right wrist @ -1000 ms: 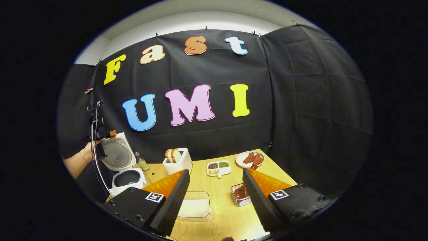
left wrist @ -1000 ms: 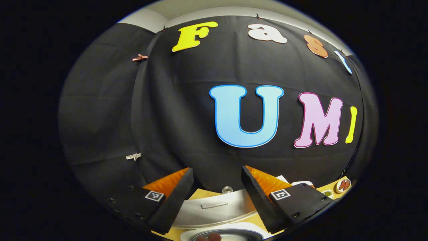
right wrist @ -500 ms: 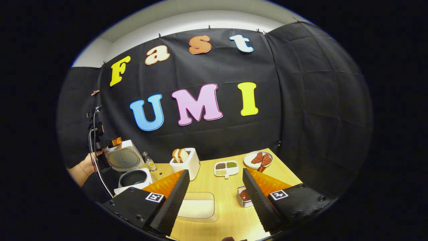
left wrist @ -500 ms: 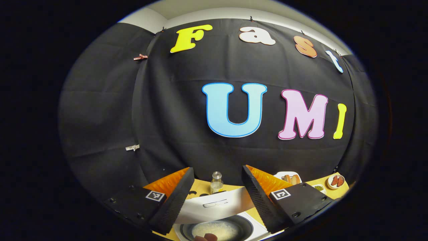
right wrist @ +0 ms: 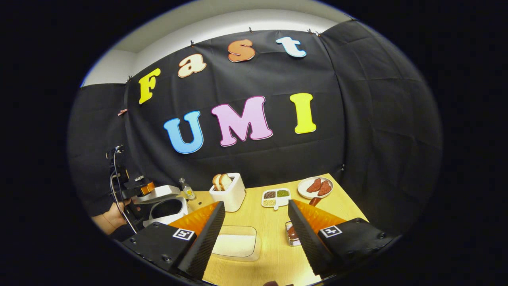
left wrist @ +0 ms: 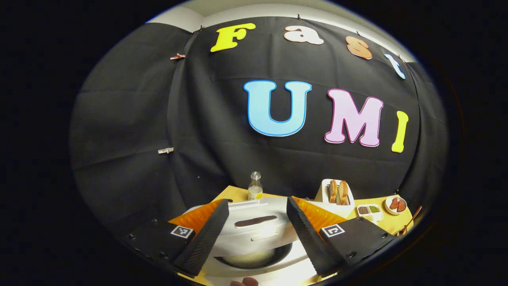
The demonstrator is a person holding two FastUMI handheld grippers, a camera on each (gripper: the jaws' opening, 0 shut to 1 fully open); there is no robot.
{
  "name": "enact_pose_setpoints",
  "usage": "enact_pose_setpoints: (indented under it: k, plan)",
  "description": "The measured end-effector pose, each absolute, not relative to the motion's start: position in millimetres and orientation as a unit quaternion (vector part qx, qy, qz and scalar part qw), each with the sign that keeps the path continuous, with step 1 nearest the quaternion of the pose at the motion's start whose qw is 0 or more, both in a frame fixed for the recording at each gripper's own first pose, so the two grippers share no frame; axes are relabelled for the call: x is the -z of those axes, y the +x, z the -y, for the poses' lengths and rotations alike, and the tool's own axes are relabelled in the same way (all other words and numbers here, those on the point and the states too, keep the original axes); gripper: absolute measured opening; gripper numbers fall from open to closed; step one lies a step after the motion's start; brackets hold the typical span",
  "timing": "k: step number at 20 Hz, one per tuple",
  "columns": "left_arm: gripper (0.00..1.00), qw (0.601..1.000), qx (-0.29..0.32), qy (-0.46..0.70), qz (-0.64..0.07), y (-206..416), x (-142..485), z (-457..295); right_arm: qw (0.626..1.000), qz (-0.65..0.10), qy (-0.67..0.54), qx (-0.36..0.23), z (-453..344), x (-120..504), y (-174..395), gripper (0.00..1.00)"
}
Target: Close the left gripper, press the button to open the rice cooker; take a wooden spoon from the chopstick holder with the right hand, scoop a spoonful of rice and pour it into the rice cooker, then put the wooden spoon back into the chopstick holder.
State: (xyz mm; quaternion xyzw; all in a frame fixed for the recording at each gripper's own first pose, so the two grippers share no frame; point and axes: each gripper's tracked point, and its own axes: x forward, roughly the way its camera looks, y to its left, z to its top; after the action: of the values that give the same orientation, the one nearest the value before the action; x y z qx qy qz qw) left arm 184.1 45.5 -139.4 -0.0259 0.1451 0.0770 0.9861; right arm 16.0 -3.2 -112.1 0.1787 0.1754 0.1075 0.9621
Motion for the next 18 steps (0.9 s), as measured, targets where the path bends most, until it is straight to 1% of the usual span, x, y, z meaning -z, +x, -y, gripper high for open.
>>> enact_pose_setpoints:
  k: [7, 16, 18]
  plan:
    - [1.0, 0.976, -0.082, -0.027, -0.198, 152, 201, -30, 0.958, -0.192, 0.174, -0.123, 12, 126, 7, 0.98]
    - [1.0, 0.969, -0.083, -0.014, -0.234, 132, 242, -25, 0.955, -0.199, 0.18, -0.125, 19, 132, -3, 0.98]
    - [1.0, 0.969, -0.083, -0.011, -0.232, 131, 244, -26, 0.955, -0.2, 0.18, -0.127, 17, 133, -5, 0.98]
